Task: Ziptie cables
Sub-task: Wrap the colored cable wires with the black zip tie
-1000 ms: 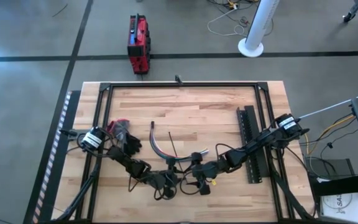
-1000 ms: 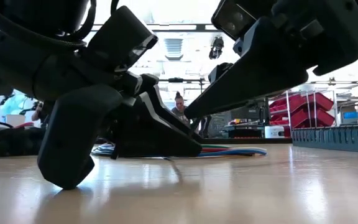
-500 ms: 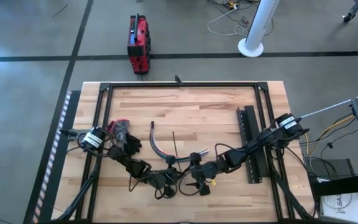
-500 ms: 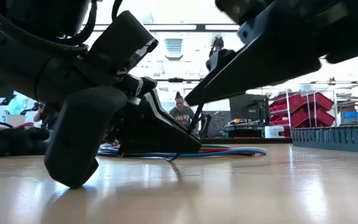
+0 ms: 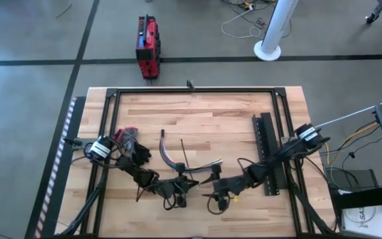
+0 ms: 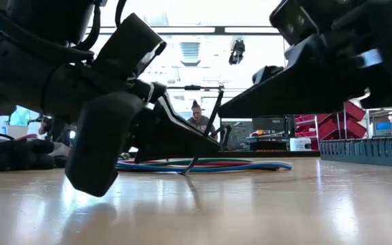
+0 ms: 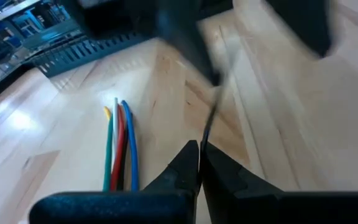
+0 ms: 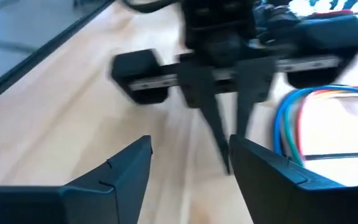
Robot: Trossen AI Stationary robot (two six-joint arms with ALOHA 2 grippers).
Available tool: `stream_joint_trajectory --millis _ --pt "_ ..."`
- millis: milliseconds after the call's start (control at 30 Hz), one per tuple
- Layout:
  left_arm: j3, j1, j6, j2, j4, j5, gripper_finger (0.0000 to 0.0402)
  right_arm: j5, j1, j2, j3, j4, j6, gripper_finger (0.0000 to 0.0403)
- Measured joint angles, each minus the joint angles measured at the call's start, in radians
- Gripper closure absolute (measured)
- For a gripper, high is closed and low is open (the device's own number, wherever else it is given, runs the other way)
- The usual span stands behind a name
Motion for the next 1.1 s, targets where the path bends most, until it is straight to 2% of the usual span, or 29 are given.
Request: stream_joint_trajectory --millis 133,367,700,1100 --pt "0.000 0.000 0.007 0.000 0.013 0.009 0.0401 0.012 -0.017 0.094 -0.027 0.218 0.004 0.0213" --pt "-0.002 -0.005 0.008 0.000 0.033 0.018 0.0402 0.023 -0.028 0.218 -0.014 0.403 -0.029 0.0229" --pt "-0.033 -0.005 0.033 0.000 0.160 0.020 0.0401 0.051 -0.028 0.210 -0.014 0.453 -0.086 0.0285" --pt "-0.043 -0.005 0.027 -0.001 0.179 0.019 0.0401 0.079 -0.042 0.210 -0.009 0.460 -0.104 0.0381"
